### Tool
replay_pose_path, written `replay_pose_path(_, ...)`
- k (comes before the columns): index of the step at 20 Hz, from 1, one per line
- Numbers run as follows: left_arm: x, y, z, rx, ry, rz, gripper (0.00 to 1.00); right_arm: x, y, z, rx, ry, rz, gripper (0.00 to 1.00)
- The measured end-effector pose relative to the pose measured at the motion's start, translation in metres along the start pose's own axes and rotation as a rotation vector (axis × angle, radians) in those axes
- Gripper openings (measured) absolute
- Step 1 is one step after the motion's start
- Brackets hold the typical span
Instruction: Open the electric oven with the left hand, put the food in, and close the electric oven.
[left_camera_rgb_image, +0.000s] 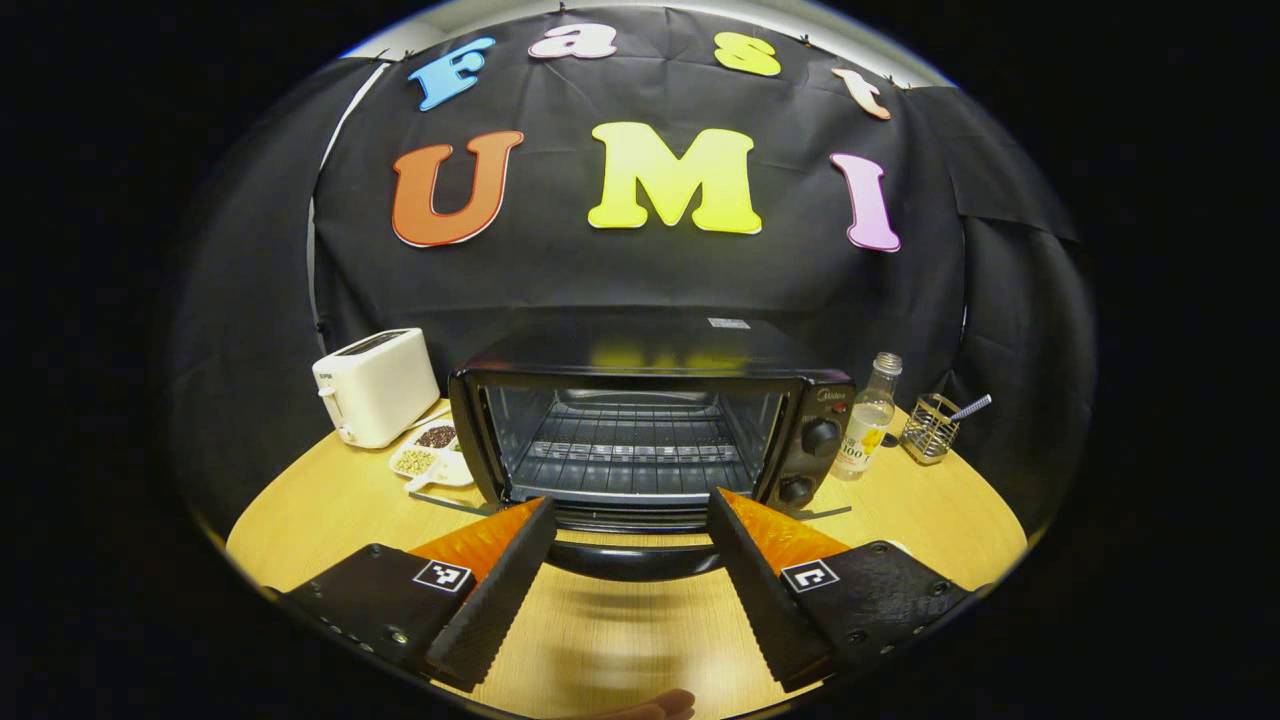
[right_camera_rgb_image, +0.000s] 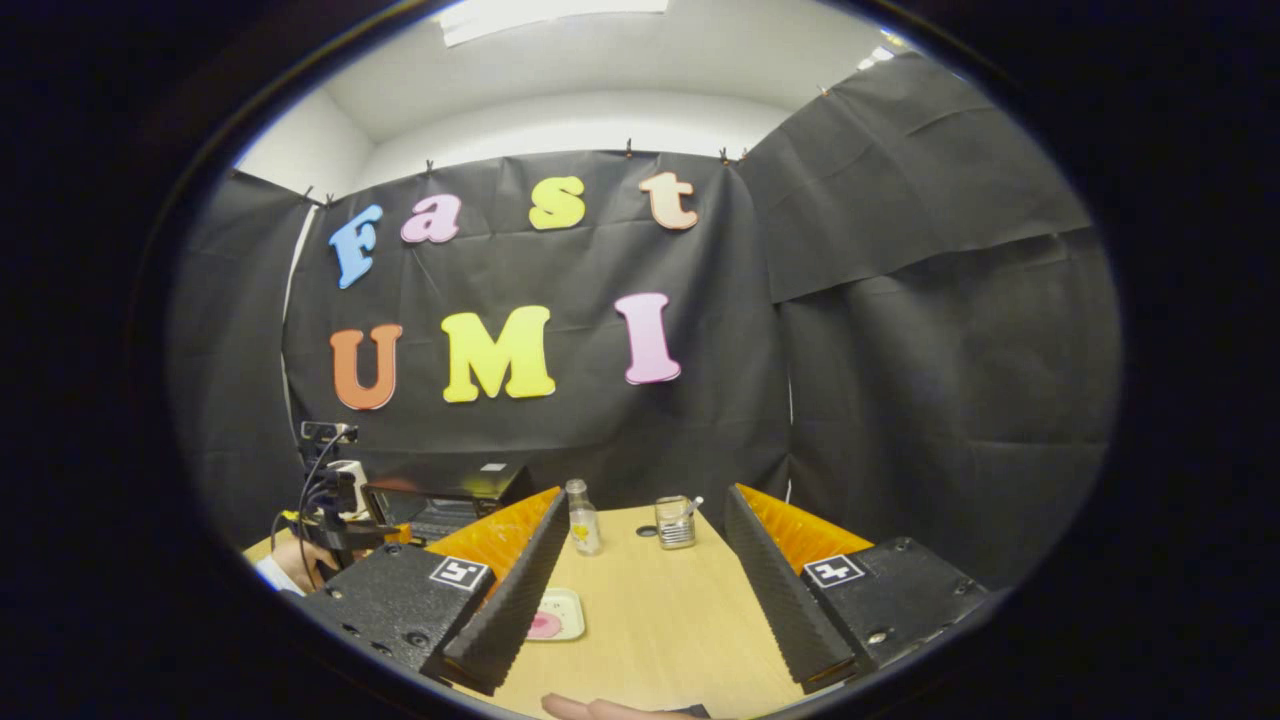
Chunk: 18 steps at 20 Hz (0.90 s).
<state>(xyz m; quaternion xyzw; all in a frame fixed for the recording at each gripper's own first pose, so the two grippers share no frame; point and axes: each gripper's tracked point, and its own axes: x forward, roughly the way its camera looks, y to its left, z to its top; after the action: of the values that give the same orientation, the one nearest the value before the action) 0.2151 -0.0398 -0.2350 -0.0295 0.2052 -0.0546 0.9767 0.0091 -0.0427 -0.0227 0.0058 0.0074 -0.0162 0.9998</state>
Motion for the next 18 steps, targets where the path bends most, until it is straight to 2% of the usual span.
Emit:
replay_pose_path(6,-0.01,0.001,-0.027,0.038,-0.031,0.01,0.96,0.002,0.003,-0.004,0.004,0.01,0.005,0.96)
replay_pose_path(10,-0.006,0.004,-0.059,0.098,0.023,0.011,0.97,0.003,0.006,-0.01,-0.005,0.019,0.013,0.96)
replay_pose_path(14,0.005,0.018,-0.115,0.032,0.172,0.022,0.95,0.006,0.006,-0.013,-0.015,0.031,0.009,0.96)
replay_pose_path(18,0.004,0.018,-0.111,0.046,0.139,0.02,0.94,0.013,0.006,-0.017,-0.022,0.046,0.0,0.96)
